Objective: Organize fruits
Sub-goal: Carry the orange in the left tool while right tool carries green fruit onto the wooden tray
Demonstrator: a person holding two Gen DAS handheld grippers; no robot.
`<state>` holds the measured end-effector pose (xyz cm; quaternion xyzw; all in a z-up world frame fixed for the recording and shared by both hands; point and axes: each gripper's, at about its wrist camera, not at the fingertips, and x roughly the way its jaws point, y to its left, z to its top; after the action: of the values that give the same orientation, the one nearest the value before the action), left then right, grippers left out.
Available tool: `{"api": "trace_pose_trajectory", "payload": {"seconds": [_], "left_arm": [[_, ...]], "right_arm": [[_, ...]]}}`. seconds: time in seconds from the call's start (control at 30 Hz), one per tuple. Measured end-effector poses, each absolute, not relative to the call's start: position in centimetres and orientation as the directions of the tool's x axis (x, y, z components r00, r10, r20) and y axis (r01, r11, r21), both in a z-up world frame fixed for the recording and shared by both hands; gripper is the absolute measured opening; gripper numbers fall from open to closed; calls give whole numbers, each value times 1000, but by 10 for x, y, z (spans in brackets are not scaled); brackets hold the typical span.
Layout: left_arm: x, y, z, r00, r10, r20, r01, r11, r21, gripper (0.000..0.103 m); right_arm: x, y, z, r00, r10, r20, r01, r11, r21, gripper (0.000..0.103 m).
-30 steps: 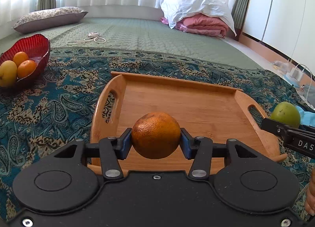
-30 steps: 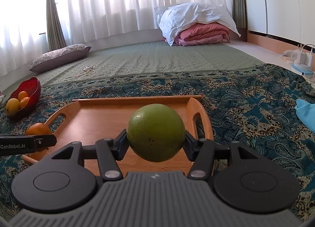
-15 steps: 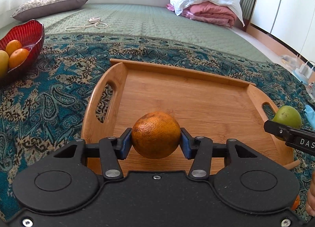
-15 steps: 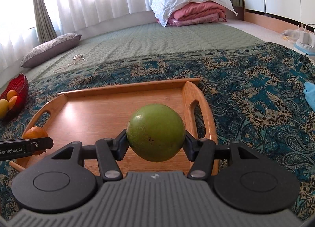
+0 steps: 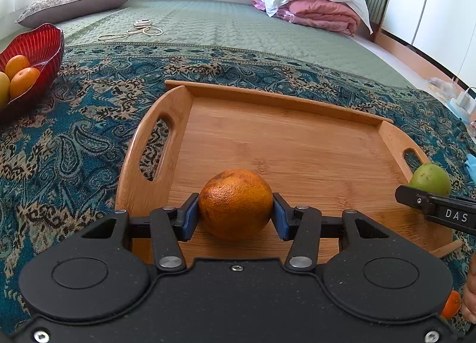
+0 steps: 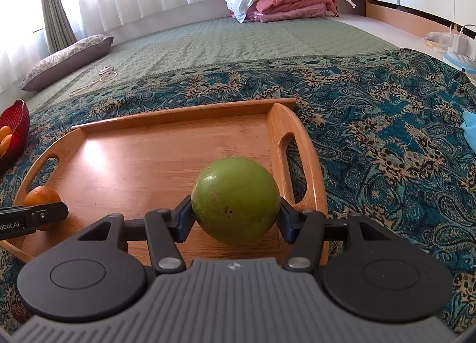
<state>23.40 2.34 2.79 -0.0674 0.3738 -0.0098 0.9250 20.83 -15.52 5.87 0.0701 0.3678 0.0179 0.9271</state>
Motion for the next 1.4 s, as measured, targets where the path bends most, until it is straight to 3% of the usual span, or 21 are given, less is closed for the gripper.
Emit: {"api": "trace_pose_trajectory", "payload": {"seconds": [1.2,1.4], "left_arm": [[231,25,26,720,-86,-689,-21,989,-146,49],[230,21,26,721,-80,-688,-9,992,-125,49]], "right_arm": [[211,-152,55,705,99,-702,-11,992,129,60],[209,-152,57,699,110,-706,-13,990,142,65]]}}
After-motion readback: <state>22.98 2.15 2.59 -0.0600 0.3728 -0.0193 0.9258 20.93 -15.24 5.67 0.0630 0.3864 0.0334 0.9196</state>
